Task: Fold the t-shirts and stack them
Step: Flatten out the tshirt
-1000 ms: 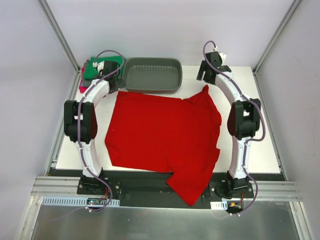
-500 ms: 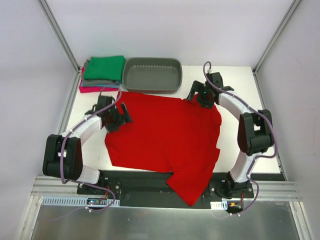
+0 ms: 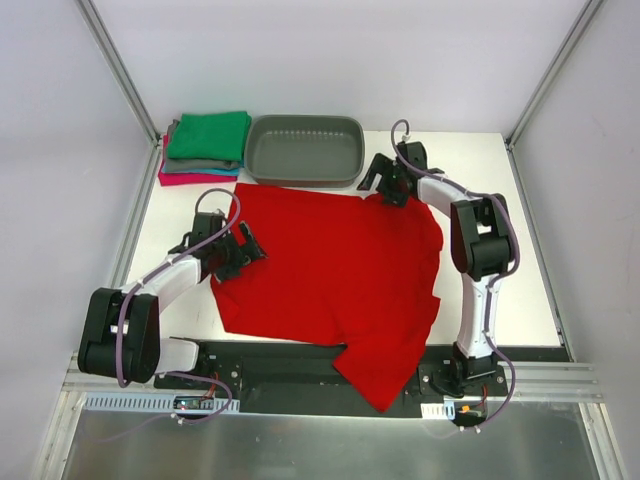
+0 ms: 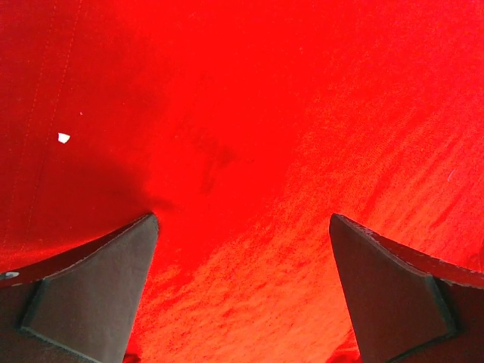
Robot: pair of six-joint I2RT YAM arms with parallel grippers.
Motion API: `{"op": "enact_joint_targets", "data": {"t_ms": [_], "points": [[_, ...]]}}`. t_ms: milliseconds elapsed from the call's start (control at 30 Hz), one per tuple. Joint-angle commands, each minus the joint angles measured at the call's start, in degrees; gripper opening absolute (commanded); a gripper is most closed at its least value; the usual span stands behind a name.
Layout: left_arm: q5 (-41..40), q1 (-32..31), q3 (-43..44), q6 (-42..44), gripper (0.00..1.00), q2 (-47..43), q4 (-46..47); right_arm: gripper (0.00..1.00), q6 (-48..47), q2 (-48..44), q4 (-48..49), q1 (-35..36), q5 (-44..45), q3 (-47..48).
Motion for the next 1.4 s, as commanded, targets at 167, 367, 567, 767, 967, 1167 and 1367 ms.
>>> {"op": "enact_joint_targets", "data": {"t_ms": [167, 367, 567, 767, 967, 1167, 1367], "points": [[-10.18, 0.01, -3.46, -0.05, 0.99, -1.58, -6.30, 0.96, 0.56, 12.79, 1.56, -0.48, 4.20, 19.21], [-12.20, 0.01, -3.72, -0.05, 0.99, -2.55, -7.70, 0.96, 0.82, 16.85, 4.79, -1.18, 8.07, 28.38], [-11.15, 0.01, -3.20, 0.30, 0.99, -2.64, -7.97, 0.96, 2.14, 13.78, 11.15, -2.58, 5.18, 25.92], [-8.43, -0.08, -1.62, 0.39, 0.99, -2.64, -7.88, 0.96, -5.58, 2.11, 1.13, -2.33, 3.41, 14.88], [-6.84, -0.60, -1.88, 0.21, 0.99, -7.20, -7.79, 0.96, -11.39, -16.44, -0.55, 0.13, 9.81, -9.99], [-10.35, -0.60, -2.58, 1.09, 0.99, -9.94, -7.97, 0.96, -10.52, -25.77, -5.29, 3.30, 11.42, -25.92], [-11.67, -0.60, -3.28, 0.92, 0.99, -11.25, -9.72, 0.96, -7.97, -31.92, -4.16, 4.27, 14.38, -37.53]]}}
